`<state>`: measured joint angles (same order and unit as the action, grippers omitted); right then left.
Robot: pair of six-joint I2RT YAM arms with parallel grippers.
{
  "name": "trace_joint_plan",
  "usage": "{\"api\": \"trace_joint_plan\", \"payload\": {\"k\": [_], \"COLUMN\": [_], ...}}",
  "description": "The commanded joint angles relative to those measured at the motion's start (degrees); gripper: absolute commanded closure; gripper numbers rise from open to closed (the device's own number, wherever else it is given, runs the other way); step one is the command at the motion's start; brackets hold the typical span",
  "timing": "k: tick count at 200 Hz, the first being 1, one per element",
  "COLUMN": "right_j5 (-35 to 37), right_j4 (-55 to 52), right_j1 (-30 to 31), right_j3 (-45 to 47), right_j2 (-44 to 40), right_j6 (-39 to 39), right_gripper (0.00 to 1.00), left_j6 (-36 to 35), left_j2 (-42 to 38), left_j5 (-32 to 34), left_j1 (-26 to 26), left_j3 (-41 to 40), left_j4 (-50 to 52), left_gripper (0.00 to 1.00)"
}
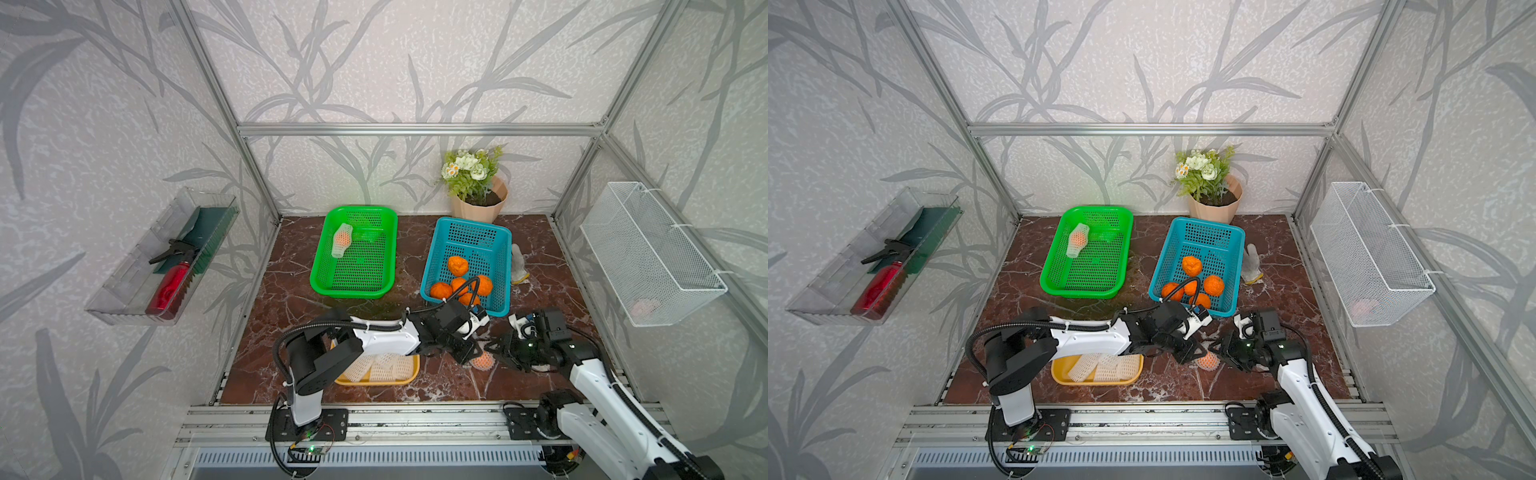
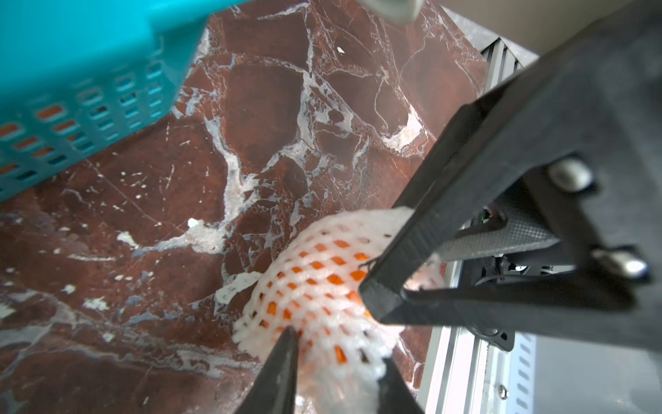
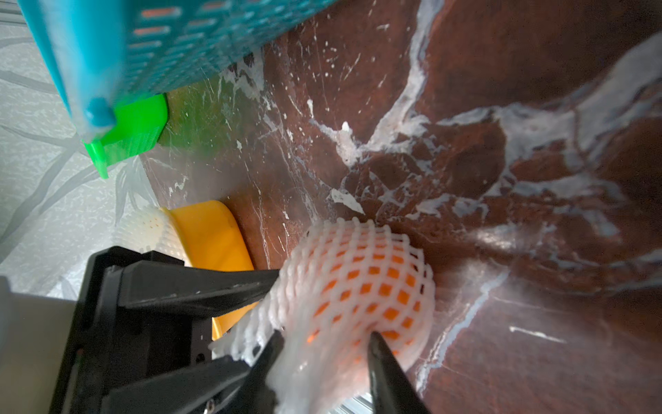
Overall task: Remove foam nets from oranges
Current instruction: Remove the foam net from the orange.
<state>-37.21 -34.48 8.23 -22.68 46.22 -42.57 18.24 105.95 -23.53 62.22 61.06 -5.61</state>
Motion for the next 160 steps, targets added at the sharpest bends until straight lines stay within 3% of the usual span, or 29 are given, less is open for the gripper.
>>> {"api": "trace_joint_plan", "payload": {"k": [1,17,39,57,85,127,160], "right_j5": [-4.57,-5.06,-5.52,-6.35,-5.45,-1.42,-0.27], "right_j4": [3.91,4.96,5.11,5.23,1.97,-3.89,-3.17], "right_j1": [0.56,0.56,0.56,0.56,0.56,0.53,0.51], "right_j3": [0.62,0.25,-1.11,-2.38,-5.02,-6.88,-5.38], "right_j2": [-0.03,-0.12,-0.25,0.00,0.59,-0.77,-2.09], "right_j6": [-1.77,-2.99,-3.75,-3.69,0.75,5.65,4.34], "right_gripper": [0.70,0.77,0.76,0.60,0.44,0.32,0.30], "left_j6": [1.21,1.86,3.46,4.84,7.30,13.37,17.78], "left_j2": [0.32,0.00,-0.20,0.21,0.79,1.13,1.87], "left_j5": [-4.43,-5.02,-5.83,-7.58,-8.95,-10.79,-13.45], "left_j1": [1.30,1.29,1.13,0.76,-0.24,-3.15,-4.73], "left_j3": [1.78,2.20,3.37,4.86,7.08,7.69,6.91], "left_j4": [-4.54,-4.92,-4.46,-3.41,-1.31,-1.89,-5.58], "left_gripper": [0.75,0.79,0.85,0.91,0.97,1.00,1.00]}}
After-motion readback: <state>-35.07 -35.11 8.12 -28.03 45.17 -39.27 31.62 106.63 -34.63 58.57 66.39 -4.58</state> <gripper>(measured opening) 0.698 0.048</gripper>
